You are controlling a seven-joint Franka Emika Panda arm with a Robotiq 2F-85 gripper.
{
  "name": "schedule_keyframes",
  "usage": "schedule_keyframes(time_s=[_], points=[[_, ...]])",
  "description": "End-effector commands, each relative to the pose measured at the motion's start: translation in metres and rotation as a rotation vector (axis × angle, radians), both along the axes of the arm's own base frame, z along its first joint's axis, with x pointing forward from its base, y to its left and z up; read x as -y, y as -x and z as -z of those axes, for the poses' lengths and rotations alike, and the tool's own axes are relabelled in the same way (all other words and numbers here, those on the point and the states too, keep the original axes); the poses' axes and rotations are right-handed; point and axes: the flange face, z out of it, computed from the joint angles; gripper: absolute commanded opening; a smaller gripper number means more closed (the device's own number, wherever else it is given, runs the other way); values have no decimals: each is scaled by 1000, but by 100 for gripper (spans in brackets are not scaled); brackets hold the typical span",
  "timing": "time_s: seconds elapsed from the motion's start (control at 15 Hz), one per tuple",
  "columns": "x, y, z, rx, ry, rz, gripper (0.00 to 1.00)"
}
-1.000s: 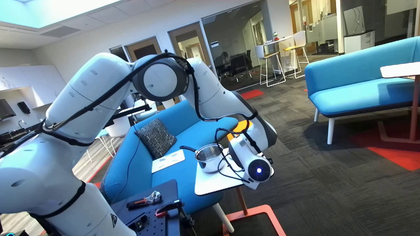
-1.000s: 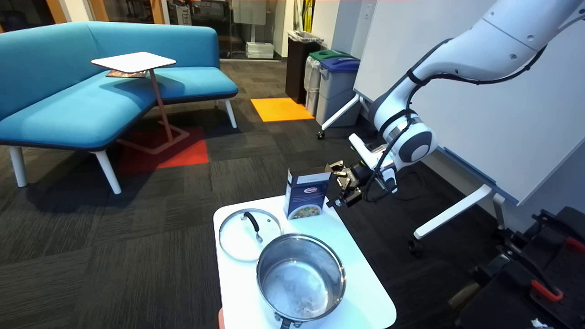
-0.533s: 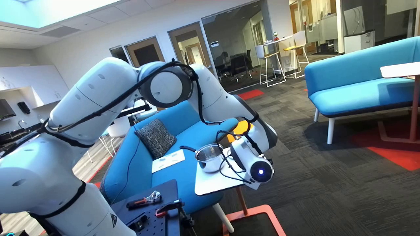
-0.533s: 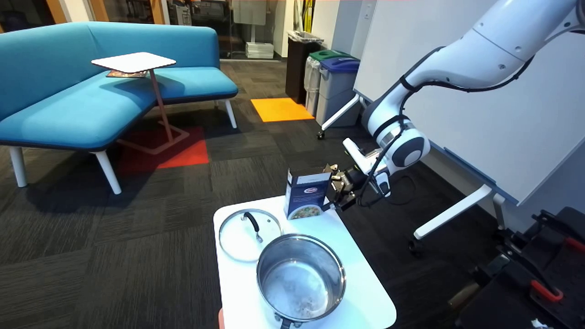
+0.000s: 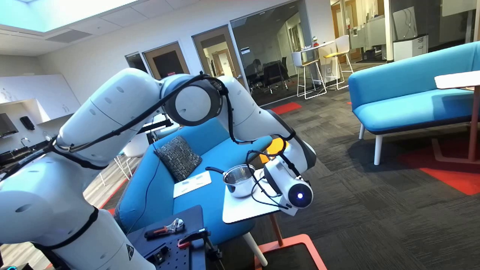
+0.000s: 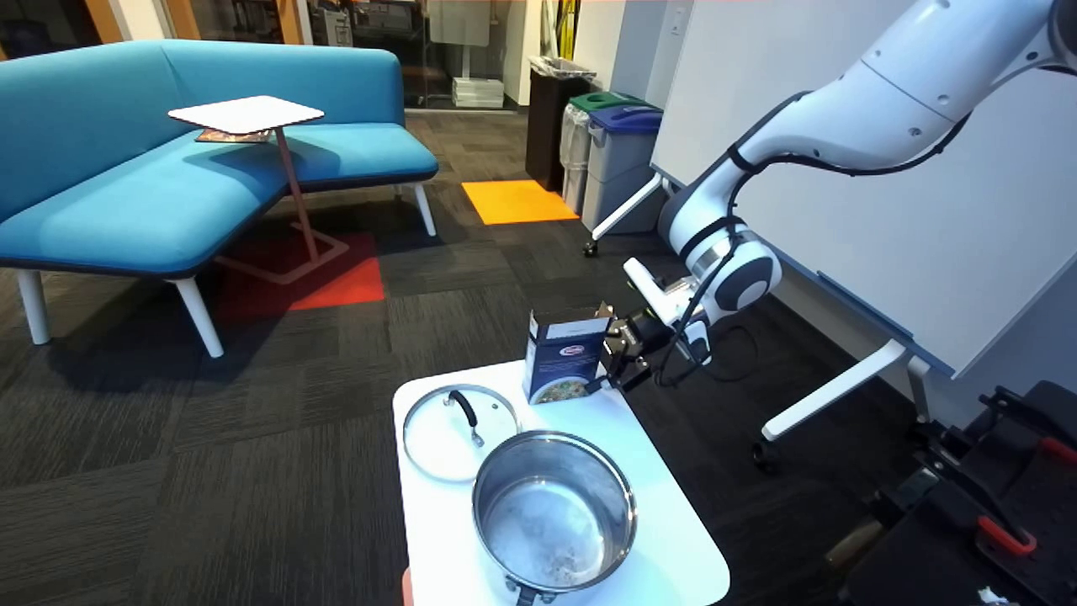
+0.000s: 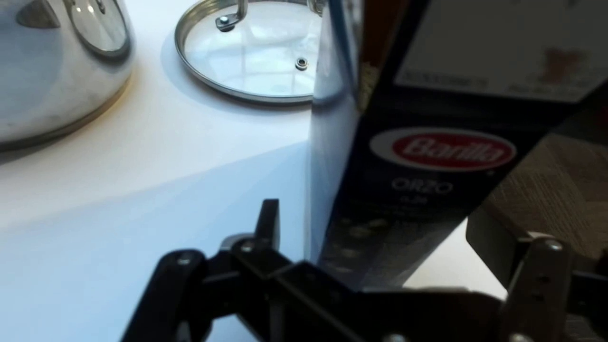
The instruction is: Pour some of the contents of the blue box into the silver pot and close the pot with the glass lid
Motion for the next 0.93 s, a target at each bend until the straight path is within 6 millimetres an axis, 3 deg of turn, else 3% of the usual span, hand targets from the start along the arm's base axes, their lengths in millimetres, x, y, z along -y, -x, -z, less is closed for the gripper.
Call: schedule_keyframes(time_s=[0.0, 0.13, 0.2, 0.33, 0.73, 0.87], points=[[-7, -7, -1, -7, -31, -14, 100], [-8, -8, -1, -7, -35, -26, 98], [-9, -7, -1, -6, -32, -34, 74], [-9, -8, -1, -2, -29, -43, 71], [-8, -11, -6, 12, -23, -57, 25], [-8, -13, -9, 21, -23, -64, 20]])
